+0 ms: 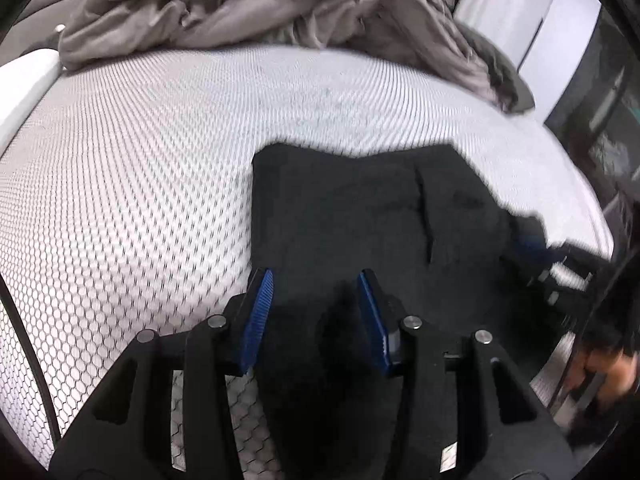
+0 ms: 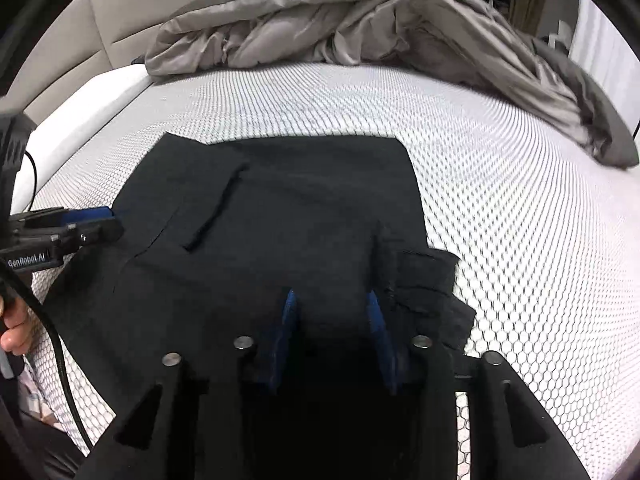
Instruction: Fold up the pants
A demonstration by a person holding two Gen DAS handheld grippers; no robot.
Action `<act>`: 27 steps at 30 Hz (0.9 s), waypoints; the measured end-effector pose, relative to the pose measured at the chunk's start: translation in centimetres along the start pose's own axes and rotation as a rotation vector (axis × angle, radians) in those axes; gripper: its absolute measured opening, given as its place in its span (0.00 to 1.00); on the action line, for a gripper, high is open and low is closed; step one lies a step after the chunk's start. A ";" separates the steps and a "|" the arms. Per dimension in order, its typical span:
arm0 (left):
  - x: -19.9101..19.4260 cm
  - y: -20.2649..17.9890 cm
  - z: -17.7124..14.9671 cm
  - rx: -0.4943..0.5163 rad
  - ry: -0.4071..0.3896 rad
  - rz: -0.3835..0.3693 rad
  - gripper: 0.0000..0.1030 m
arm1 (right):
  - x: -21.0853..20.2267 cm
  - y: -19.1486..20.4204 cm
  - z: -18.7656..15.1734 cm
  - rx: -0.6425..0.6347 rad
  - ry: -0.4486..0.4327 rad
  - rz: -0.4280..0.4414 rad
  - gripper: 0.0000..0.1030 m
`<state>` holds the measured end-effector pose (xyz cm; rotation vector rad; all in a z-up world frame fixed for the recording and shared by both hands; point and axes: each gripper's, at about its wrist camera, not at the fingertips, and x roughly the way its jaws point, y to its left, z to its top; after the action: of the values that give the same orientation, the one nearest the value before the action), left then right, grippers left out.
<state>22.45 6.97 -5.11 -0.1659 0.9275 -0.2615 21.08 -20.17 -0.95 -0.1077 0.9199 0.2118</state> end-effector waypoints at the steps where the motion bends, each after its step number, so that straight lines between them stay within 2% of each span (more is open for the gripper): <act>1: 0.1 -0.3 0.5 -0.008 -0.011 -0.008 0.40 | 0.2 0.6 0.5 0.006 -0.010 0.022 0.41; 5: 2.0 -1.3 1.7 -0.030 0.006 -0.014 0.40 | 2.8 3.5 2.6 -0.014 0.023 0.012 0.41; 7: 4.8 -2.1 2.2 0.006 0.065 0.037 0.40 | 4.6 4.5 3.2 -0.023 0.062 0.000 0.41; 9: 5.5 -2.7 1.6 0.087 0.075 0.070 0.40 | 5.4 4.5 2.8 -0.051 0.085 -0.010 0.40; 11: 5.1 -2.7 1.5 0.128 0.082 0.090 0.41 | 5.0 3.4 2.2 -0.074 0.101 -0.070 0.40; 13: 4.8 -1.8 1.4 0.119 0.087 0.073 0.41 | 4.2 1.8 1.5 -0.101 0.097 -0.227 0.40; 15: 4.3 -1.5 1.4 0.104 0.092 0.065 0.40 | 3.2 -0.1 0.8 -0.047 0.096 -0.137 0.39; 17: 3.7 -1.4 2.0 0.061 0.090 0.084 0.40 | 2.4 -0.5 0.8 -0.031 0.070 -0.105 0.39; 18: 3.2 -1.2 2.7 0.017 0.065 0.084 0.40 | 1.9 -0.5 0.9 -0.018 0.054 -0.090 0.39; 21: 2.5 -1.2 3.6 -0.050 -0.025 0.015 0.40 | 1.3 0.3 2.0 0.044 -0.011 0.009 0.39; 24: 4.2 -0.8 4.1 -0.094 -0.022 0.009 0.40 | 3.0 1.9 3.0 0.059 0.000 0.033 0.39; 27: 7.3 -0.6 4.3 -0.110 0.036 0.038 0.40 | 5.7 3.2 3.8 0.064 0.047 0.009 0.41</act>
<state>30.06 4.37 -8.02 -0.2457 0.9800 -0.1791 26.68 -15.55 -3.20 -0.0501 0.9735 0.1885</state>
